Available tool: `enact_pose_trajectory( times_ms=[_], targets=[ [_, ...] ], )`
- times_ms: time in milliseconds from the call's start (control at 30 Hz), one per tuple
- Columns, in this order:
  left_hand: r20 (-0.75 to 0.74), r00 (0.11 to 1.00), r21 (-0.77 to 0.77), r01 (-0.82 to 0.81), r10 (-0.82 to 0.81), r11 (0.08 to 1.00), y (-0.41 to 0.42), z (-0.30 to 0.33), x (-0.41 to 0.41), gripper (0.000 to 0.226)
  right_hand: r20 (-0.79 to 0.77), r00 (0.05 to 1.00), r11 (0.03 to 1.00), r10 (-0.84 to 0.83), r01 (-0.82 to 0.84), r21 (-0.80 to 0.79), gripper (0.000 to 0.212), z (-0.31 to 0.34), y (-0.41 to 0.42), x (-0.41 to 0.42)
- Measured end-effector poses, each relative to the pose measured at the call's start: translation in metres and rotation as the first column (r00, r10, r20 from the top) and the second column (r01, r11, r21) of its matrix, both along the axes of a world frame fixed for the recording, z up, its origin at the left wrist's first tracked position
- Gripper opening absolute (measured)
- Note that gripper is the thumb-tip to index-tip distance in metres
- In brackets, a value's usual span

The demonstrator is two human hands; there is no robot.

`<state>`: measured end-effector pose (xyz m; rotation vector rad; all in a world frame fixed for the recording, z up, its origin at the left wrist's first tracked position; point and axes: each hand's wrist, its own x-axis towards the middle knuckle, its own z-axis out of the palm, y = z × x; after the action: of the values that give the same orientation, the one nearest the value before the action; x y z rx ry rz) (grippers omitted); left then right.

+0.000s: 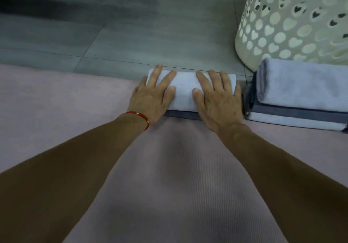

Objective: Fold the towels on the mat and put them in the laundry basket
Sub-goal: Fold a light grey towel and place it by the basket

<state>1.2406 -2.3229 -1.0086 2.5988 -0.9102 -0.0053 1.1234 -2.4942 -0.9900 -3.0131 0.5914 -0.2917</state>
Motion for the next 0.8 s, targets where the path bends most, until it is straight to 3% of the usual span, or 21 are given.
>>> enact_pose_trajectory(
  times_ms=[133,267,333,433,567,700,800],
  targets=[
    [-0.075,0.997,0.141,-0.015,0.026,0.99,-0.004,0.015,-0.001,0.051,-0.056,0.998,0.999,0.007,-0.005,0.042,0.063,0.002,-0.002,0.002],
    [0.033,0.993,0.418,-0.115,0.112,0.901,-0.016,0.037,-0.017,0.054,-0.155,0.987,0.993,0.048,-0.031,0.112,0.063,0.015,-0.009,0.004],
    [0.074,0.99,0.456,-0.143,0.123,0.878,-0.025,0.057,-0.029,0.055,-0.166,0.982,0.988,0.086,-0.063,0.143,0.063,0.036,-0.009,0.003],
    [0.04,0.993,0.424,-0.115,0.108,0.898,-0.033,0.096,-0.046,0.055,-0.112,0.977,0.983,0.182,-0.177,0.054,0.059,0.072,-0.01,-0.014],
    [-0.145,0.981,0.377,-0.066,0.13,0.924,-0.033,0.171,-0.074,0.056,-0.202,0.936,0.954,0.289,-0.266,0.135,0.055,0.138,-0.017,-0.06],
    [-0.466,0.871,0.105,-0.118,0.154,0.987,-0.027,0.26,-0.117,0.056,-0.24,0.942,0.946,0.235,-0.165,0.279,0.051,0.225,-0.015,-0.116],
    [-0.617,0.776,-0.085,-0.23,0.13,0.969,-0.008,0.342,-0.172,0.052,-0.194,0.972,0.887,0.134,-0.03,0.461,0.053,0.298,0.007,-0.165]
  ],
)
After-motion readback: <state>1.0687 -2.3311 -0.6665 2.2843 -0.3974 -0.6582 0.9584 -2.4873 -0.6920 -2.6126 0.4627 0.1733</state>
